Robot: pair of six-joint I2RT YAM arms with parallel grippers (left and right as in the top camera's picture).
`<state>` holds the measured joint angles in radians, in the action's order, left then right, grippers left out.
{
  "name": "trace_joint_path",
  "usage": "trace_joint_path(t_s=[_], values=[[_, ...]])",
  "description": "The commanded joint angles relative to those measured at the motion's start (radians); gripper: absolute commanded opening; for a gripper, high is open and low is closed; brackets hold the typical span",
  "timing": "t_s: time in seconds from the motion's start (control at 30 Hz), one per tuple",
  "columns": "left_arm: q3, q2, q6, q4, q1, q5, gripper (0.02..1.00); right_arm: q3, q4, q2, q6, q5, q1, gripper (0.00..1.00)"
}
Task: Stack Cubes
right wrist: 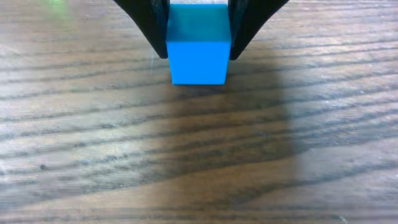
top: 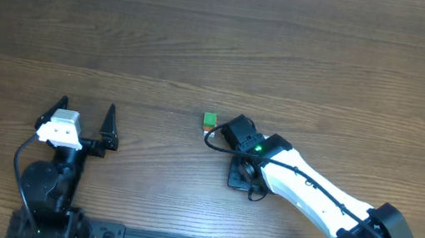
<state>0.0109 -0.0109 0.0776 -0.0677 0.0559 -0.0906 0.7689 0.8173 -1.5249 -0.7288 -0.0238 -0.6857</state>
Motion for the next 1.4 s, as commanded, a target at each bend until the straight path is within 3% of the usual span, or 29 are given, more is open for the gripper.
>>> trace_joint_path(t_s=[0.03, 0.5, 0.7, 1.4], values=[[-0.005, 0.008, -0.014, -0.001, 0.006, -0.010, 1.000, 0.085, 0.056, 0.015, 0.015, 0.018, 0.006, 0.121], [-0.005, 0.008, -0.014, -0.001, 0.006, -0.010, 1.000, 0.706, 0.464, -0.150, 0.050, 0.075, 0.004, 0.069], [-0.005, 0.008, -0.014, -0.001, 0.006, -0.010, 1.000, 0.915, 0.492, -0.308, 0.050, 0.069, -0.002, 0.058], [-0.005, 0.008, -0.014, -0.001, 0.006, -0.010, 0.998, 0.990, 0.481, -0.430, 0.011, 0.032, -0.043, 0.053]])
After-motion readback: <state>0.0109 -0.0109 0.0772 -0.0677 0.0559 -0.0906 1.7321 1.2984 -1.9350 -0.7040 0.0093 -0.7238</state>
